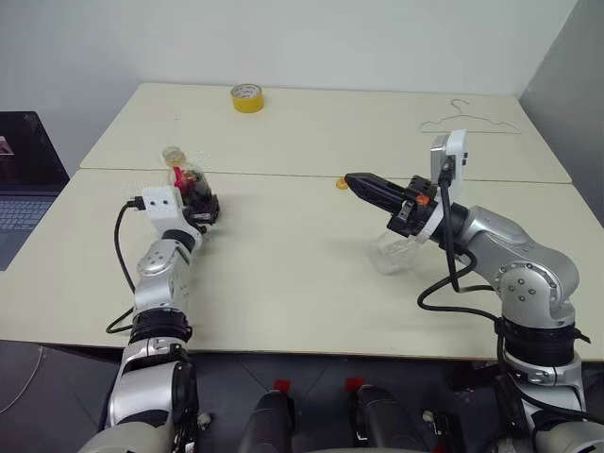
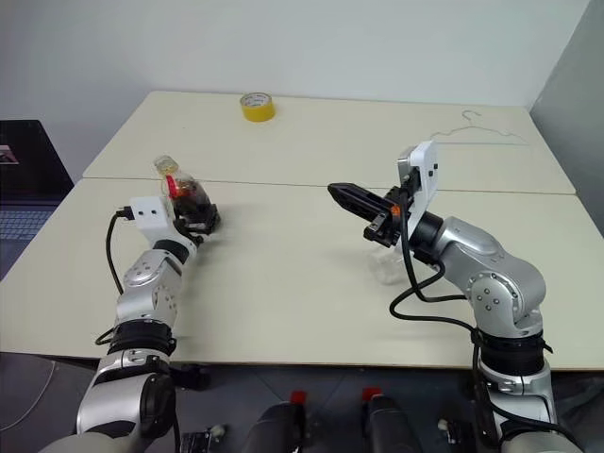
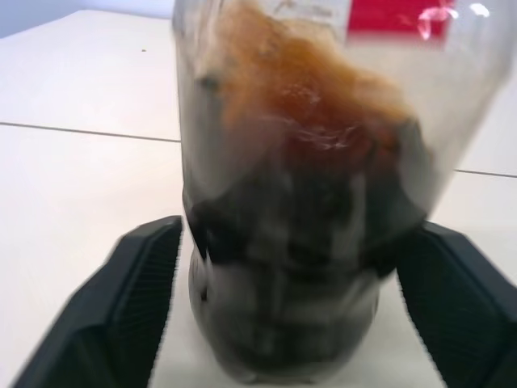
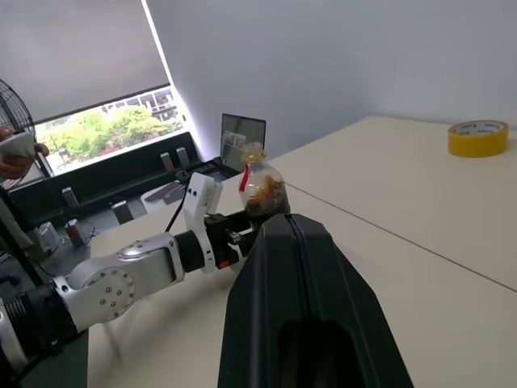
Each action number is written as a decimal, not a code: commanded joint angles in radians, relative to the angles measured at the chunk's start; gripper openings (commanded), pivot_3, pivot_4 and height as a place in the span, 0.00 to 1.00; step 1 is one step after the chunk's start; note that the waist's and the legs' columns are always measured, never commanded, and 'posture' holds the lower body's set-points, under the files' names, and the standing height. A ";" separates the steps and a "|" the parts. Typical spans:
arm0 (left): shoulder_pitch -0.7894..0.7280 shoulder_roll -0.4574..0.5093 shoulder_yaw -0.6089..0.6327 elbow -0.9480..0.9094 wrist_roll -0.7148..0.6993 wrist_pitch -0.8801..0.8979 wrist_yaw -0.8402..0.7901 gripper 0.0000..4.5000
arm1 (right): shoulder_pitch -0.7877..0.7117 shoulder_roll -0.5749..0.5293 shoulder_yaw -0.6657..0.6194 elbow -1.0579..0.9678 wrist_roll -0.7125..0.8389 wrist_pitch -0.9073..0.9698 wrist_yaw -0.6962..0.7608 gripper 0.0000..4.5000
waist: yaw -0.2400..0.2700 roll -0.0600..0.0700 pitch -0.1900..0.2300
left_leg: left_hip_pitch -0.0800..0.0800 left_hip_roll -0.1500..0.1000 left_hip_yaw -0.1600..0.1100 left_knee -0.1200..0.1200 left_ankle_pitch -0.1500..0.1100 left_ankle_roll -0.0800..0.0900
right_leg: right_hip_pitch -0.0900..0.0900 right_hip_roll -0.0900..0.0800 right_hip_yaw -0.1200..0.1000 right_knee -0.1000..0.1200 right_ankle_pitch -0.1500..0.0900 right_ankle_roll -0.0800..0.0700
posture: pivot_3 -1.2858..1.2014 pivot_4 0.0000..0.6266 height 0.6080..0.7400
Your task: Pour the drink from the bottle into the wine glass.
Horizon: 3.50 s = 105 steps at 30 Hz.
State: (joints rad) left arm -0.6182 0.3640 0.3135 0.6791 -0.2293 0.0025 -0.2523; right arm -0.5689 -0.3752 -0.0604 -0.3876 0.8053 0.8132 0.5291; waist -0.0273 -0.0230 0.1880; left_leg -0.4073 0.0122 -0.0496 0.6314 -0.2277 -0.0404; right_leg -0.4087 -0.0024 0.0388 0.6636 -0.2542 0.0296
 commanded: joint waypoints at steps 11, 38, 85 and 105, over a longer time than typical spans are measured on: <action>0.122 0.025 0.007 -0.224 -0.038 0.080 -0.025 0.99 | -0.016 -0.028 0.005 -0.020 -0.011 -0.016 0.027 0.00 | -0.002 0.000 0.000 | 0.000 0.000 0.000 0.000 0.000 0.000 | 0.000 0.000 0.000 0.000 0.002 -0.004 | 0.52 0.24 1.00; 0.383 0.348 -0.445 -1.097 -0.215 0.615 -0.515 1.00 | -0.446 -0.503 0.557 0.879 -0.934 -0.844 0.816 1.00 | -0.009 0.001 0.001 | 0.007 -0.001 0.009 -0.001 0.001 0.002 | 0.002 0.001 0.005 0.000 0.000 0.000 | 0.52 0.24 1.00; 0.392 0.276 -0.428 -0.962 -0.085 0.482 -0.539 1.00 | 0.145 0.376 0.096 0.292 -0.542 -0.530 -0.071 0.02 | -0.006 0.002 0.001 | 0.008 0.001 0.004 0.002 0.003 0.000 | 0.000 0.000 0.004 0.015 -0.003 -0.005 | 0.52 0.24 1.00; 0.409 0.265 -0.425 -0.981 -0.069 0.491 -0.542 1.00 | 0.146 0.430 0.234 0.672 -0.785 -0.948 -0.234 0.02 | -0.007 0.002 0.001 | 0.008 0.001 0.004 0.003 0.003 0.000 | 0.000 0.002 0.004 0.016 -0.003 -0.004 | 0.52 0.24 1.00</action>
State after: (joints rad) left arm -0.2060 0.6247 -0.1248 -0.2646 -0.2994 0.4968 -0.7964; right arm -0.4183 0.0513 0.1888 0.2882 0.0159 -0.1054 0.3028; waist -0.0343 -0.0213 0.1892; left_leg -0.3988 0.0133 -0.0458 0.6349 -0.2247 -0.0409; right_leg -0.4087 -0.0004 0.0427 0.6795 -0.2567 0.0252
